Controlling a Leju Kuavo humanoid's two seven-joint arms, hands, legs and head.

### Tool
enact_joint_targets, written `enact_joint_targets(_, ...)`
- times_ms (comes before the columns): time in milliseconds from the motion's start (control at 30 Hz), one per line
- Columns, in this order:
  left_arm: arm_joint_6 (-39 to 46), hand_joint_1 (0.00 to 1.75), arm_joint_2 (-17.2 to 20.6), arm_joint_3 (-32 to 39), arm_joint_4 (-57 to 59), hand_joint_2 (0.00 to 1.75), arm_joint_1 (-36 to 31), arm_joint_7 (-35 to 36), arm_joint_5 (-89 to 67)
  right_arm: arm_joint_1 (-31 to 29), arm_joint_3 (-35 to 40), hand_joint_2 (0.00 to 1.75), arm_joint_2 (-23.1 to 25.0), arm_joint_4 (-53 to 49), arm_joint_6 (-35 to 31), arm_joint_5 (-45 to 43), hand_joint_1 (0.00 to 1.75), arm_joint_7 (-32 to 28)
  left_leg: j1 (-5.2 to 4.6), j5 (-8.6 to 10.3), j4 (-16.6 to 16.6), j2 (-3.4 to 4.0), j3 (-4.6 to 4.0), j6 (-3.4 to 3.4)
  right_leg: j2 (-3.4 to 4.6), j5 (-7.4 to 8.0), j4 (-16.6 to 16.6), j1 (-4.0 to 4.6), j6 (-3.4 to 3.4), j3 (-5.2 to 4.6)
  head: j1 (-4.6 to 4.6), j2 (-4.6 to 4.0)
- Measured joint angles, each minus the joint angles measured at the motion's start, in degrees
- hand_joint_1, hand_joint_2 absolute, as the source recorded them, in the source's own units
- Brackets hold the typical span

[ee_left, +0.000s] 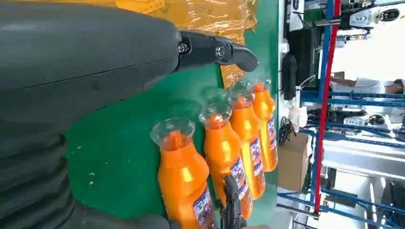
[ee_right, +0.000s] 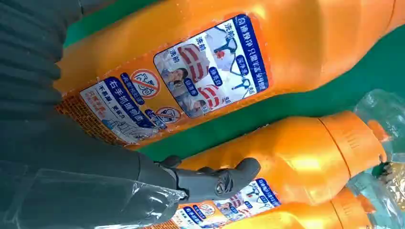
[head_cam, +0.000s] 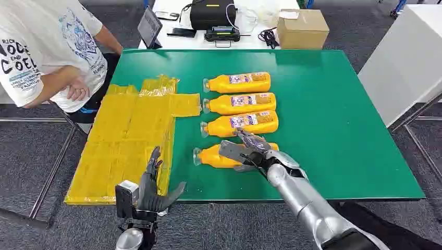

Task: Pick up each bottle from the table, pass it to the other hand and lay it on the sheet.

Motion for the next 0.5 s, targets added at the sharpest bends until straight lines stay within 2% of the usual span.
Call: enact_joint_targets(500, 0.1, 0.00, 0.0, 0.1, 0.2, 1.75, -0.1, -0.3, 0.5, -1.5, 2.8, 1.75, -0.7, 1.1, 2.0, -3.0, 0.00, 0.2, 0.00, 0.01, 0.0, 0.00, 0.03, 0.00, 0.00, 0.01, 0.0, 0.00, 0.00, 0.02, 0.00, 0.00)
